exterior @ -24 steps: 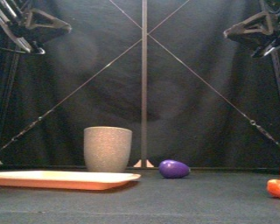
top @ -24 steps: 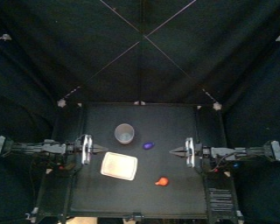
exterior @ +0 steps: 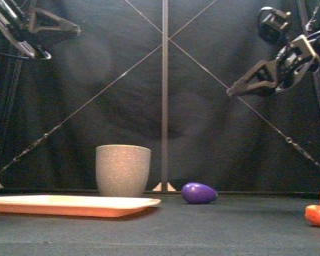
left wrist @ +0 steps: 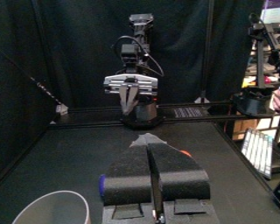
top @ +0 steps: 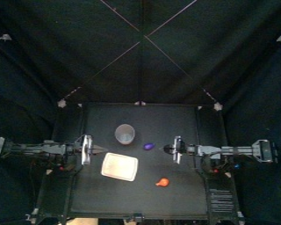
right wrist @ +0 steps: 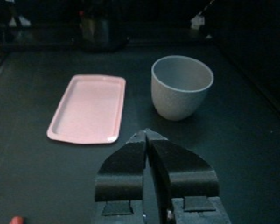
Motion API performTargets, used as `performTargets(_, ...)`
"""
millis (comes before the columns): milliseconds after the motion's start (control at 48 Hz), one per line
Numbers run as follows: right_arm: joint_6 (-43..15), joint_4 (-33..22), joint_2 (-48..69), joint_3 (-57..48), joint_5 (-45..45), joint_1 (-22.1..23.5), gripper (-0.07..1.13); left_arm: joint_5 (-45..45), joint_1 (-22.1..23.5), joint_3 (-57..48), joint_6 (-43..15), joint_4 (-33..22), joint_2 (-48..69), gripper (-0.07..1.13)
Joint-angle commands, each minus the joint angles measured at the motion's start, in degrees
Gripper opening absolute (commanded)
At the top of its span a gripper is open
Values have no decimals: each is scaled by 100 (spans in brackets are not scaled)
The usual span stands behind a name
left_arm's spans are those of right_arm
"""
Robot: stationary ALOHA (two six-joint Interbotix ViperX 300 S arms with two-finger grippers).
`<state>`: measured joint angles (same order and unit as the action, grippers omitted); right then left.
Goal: Pick the eggplant then place it on the pink plate
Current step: Pick the eggplant
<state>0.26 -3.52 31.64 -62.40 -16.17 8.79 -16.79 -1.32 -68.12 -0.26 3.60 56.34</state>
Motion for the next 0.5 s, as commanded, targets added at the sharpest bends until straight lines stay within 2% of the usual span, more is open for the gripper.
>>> performTargets(21,-44,-229,-571,404,97,132,31,-26,-9,70,0,62,-9,-4)
performTargets(333,-132,-149,-1872,949,422,378,99,-9,-26,62,0,62,9,-4)
performTargets(396,-132,-141,-2101,1055,519,431,106,-9,-26,53,0,62,9,-4)
performTargets(500,-132,-141,-2426,1230,668,545,105,0,-35,53,0,62,0,-4)
